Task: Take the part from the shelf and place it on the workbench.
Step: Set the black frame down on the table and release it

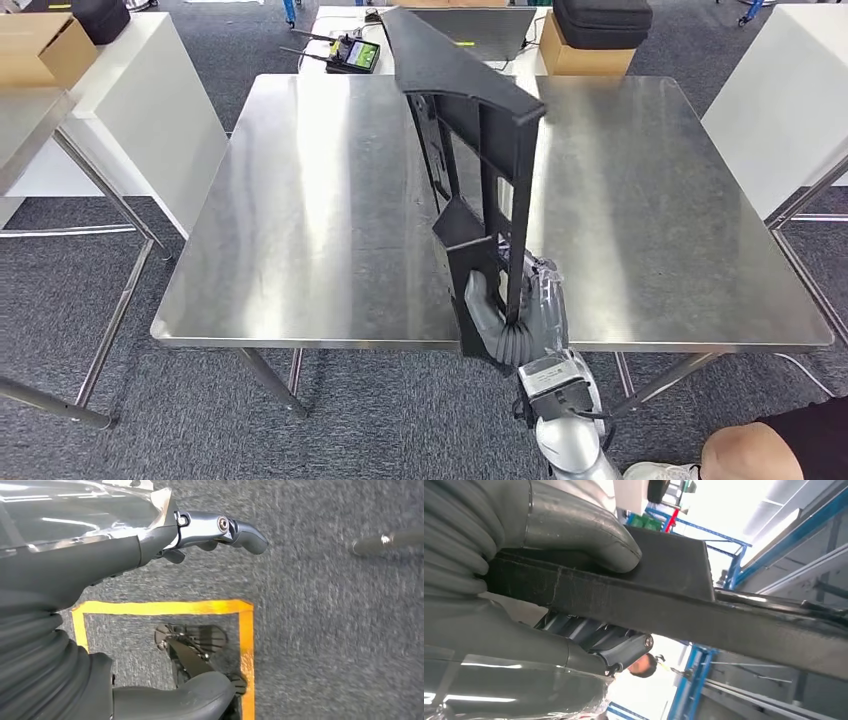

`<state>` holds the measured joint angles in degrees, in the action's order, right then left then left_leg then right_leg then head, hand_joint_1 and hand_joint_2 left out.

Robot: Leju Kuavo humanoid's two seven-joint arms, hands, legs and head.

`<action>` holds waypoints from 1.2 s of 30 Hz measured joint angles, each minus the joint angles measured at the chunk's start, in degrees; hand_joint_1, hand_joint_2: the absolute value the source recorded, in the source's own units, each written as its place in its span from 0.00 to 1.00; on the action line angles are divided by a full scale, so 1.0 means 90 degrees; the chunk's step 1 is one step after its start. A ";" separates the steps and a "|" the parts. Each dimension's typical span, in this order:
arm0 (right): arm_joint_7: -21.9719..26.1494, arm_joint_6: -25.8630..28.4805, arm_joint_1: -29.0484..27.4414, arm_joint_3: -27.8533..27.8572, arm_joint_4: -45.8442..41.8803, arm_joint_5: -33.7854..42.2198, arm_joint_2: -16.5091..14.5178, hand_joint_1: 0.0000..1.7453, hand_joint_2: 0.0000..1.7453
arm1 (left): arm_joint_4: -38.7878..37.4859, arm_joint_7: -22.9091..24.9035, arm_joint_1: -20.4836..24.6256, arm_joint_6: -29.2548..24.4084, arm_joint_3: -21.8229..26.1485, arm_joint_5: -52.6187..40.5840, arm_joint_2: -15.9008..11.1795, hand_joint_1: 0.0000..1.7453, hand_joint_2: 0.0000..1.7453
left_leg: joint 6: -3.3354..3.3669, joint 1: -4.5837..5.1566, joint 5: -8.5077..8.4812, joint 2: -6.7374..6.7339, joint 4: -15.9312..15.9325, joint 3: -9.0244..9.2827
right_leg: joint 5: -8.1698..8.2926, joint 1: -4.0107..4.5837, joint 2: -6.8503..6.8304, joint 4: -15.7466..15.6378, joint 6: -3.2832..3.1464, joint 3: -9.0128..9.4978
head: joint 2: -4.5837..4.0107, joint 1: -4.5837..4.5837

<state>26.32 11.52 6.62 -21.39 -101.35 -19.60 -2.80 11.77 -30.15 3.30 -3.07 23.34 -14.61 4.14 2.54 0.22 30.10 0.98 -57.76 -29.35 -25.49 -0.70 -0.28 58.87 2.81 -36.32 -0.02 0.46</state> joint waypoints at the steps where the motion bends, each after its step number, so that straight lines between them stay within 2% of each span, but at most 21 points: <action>1: -0.0024 0.0028 0.0038 -0.0026 0.0018 -0.0060 0.0008 1.00 1.00 | 0.0001 0.0015 0.0020 0.0002 0.0000 -0.0020 0.0001 0.00 1.00 | -0.0038 0.0009 0.0038 -0.0002 -0.0025 0.0047 | 0.0007 0.0008 -0.0010 -0.0033 -0.0111 0.0022 | 0.0000 -0.0008; 2: -0.0047 0.0053 0.0071 -0.0050 0.0031 -0.0108 0.0011 1.00 1.00 | 0.0003 0.0029 0.0038 0.0005 0.0000 -0.0034 0.0001 0.00 1.00 | -0.0073 0.0004 0.0064 -0.0007 -0.0033 0.0063 | 0.0016 -0.0003 0.0000 -0.0031 -0.0195 0.0077 | 0.0000 -0.0013; 4: -0.0064 0.0085 0.0138 -0.0088 0.0045 -0.0152 0.0010 1.00 1.00 | 0.0009 0.0043 0.0072 0.0007 -0.0001 -0.0047 -0.0001 0.00 1.00 | -0.0128 -0.0023 0.0131 -0.0035 -0.0215 0.0006 | 0.0010 -0.0041 0.0020 -0.0055 -0.0295 0.0176 | 0.0000 -0.0012; 6: -0.0076 0.0092 0.0215 -0.0134 0.0061 -0.0204 0.0009 1.00 1.00 | 0.0012 0.0052 0.0096 0.0009 -0.0002 -0.0054 0.0004 0.00 1.00 | -0.0200 -0.0062 0.0319 -0.0062 -0.0798 -0.0339 | -0.0042 -0.0041 0.0024 -0.0066 -0.0371 0.0270 | 0.0000 -0.0004; 8: -0.0133 0.0092 0.0284 -0.0207 0.0097 -0.0379 0.0010 1.00 1.00 | 0.0011 0.0100 0.0098 -0.0014 -0.0002 -0.0058 0.0007 0.00 1.00 | -0.0263 -0.0092 0.0588 -0.0071 -0.1493 -0.0854 | -0.0105 -0.0023 0.0037 -0.0064 -0.0419 0.0337 | 0.0000 0.0004; 9: -0.0182 0.0092 0.0316 -0.0257 0.0119 -0.0508 0.0010 1.00 1.00 | 0.0011 0.0130 0.0096 -0.0035 -0.0002 -0.0059 0.0008 0.00 1.00 | -0.0279 -0.0100 0.0635 -0.0074 -0.1652 -0.1049 | -0.0142 -0.0015 0.0051 -0.0064 -0.0428 0.0373 | 0.0000 0.0007; 10: -0.0235 0.0092 0.0354 -0.0312 0.0146 -0.0652 0.0010 1.00 1.00 | 0.0011 0.0157 0.0096 -0.0059 -0.0001 -0.0060 0.0009 0.00 1.00 | -0.0282 -0.0105 0.0539 -0.0079 -0.1605 -0.1146 | -0.0182 -0.0011 0.0067 -0.0063 -0.0423 0.0418 | 0.0000 0.0008; 11: -0.0285 0.0092 0.0404 -0.0376 0.0176 -0.0801 0.0009 1.00 1.00 | 0.0012 0.0171 0.0097 -0.0078 -0.0001 -0.0062 0.0009 0.00 1.00 | -0.0268 -0.0106 0.0275 -0.0083 -0.1333 -0.1130 | -0.0224 -0.0007 0.0080 -0.0064 -0.0414 0.0474 | 0.0000 0.0007; 12: -0.0339 0.0096 0.0472 -0.0443 0.0213 -0.0960 0.0009 1.00 1.00 | 0.0012 0.0176 0.0099 -0.0086 0.0000 -0.0069 0.0009 0.00 1.00 | -0.0236 -0.0101 -0.0066 -0.0086 -0.0924 -0.1039 | -0.0267 -0.0004 0.0089 -0.0066 -0.0402 0.0530 | 0.0000 0.0008; 13: -0.0397 0.0101 0.0560 -0.0513 0.0265 -0.1138 0.0009 1.00 1.00 | 0.0012 0.0181 0.0103 -0.0090 0.0000 -0.0088 0.0009 0.00 1.00 | -0.0198 -0.0087 -0.0325 -0.0089 -0.0573 -0.0947 | -0.0301 0.0002 0.0094 -0.0074 -0.0387 0.0580 | 0.0000 0.0001; 14: -0.0473 0.0112 0.0672 -0.0592 0.0341 -0.1347 0.0009 1.00 1.00 | 0.0013 0.0185 0.0110 -0.0089 0.0000 -0.0111 0.0009 0.00 1.00 | -0.0156 -0.0065 -0.0466 -0.0090 -0.0308 -0.0872 | -0.0326 0.0007 0.0099 -0.0082 -0.0371 0.0605 | 0.0000 -0.0001; 15: -0.0569 0.0129 0.0803 -0.0673 0.0441 -0.1580 0.0007 1.00 1.00 | 0.0013 0.0191 0.0118 -0.0083 0.0000 -0.0141 0.0010 0.00 1.00 | -0.0111 -0.0039 -0.0524 -0.0088 -0.0183 -0.0838 | -0.0343 0.0016 0.0103 -0.0091 -0.0350 0.0614 | 0.0000 0.0002; 17: -0.0846 0.0181 0.1147 -0.0865 0.0730 -0.2171 -0.0002 1.00 1.00 | 0.0013 0.0205 0.0139 -0.0052 0.0000 -0.0202 0.0015 0.00 1.00 | -0.0102 -0.0016 -0.0556 -0.0083 -0.0141 -0.0804 | -0.0380 0.0062 0.0106 -0.0088 -0.0331 0.0609 | 0.0001 0.0007; 19: -0.1200 0.0222 0.1617 -0.1095 0.1147 -0.2891 -0.0029 1.00 1.00 | 0.0014 0.0223 0.0179 -0.0003 0.0000 -0.0265 0.0019 0.00 1.00 | -0.0131 -0.0005 -0.0629 -0.0080 -0.0122 -0.0781 | -0.0396 0.0095 0.0104 -0.0081 -0.0325 0.0614 | 0.0001 0.0007; 26: -0.2230 0.0262 0.3550 -0.2027 0.3508 -0.5134 -0.0398 1.00 1.00 | 0.0016 0.0329 0.0350 0.0092 0.0001 -0.0390 0.0027 0.00 1.00 | -0.0103 0.0036 -0.0628 -0.0054 -0.0124 -0.0788 | -0.0375 0.0082 0.0096 -0.0142 -0.0291 0.0621 | 0.0000 0.0005; 32: -0.2563 0.0312 0.4438 -0.2489 0.5470 -0.5764 -0.0780 1.00 1.00 | 0.0016 0.0353 0.0359 0.0133 0.0008 -0.0429 0.0029 0.00 1.00 | -0.0091 0.0037 -0.0636 -0.0047 -0.0125 -0.0792 | -0.0361 0.0076 0.0089 -0.0149 -0.0268 0.0622 | 0.0000 0.0007; 36: -0.3043 0.0218 0.4965 -0.2733 0.6832 -0.6250 -0.0943 1.00 1.00 | 0.0016 0.0406 0.0361 0.0170 0.0049 -0.0461 0.0029 0.00 1.00 | -0.0079 0.0036 -0.0643 -0.0040 -0.0127 -0.0792 | -0.0357 0.0072 0.0078 -0.0151 -0.0263 0.0622 | 0.0000 0.0007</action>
<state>-1.07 13.48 51.30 -45.98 -39.86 -75.85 -11.29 11.91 -26.50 6.55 -1.54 23.78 -18.76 4.39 1.83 0.54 24.31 0.62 -58.90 -36.48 -28.70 -0.05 0.43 57.51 0.44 -30.72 -0.02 0.52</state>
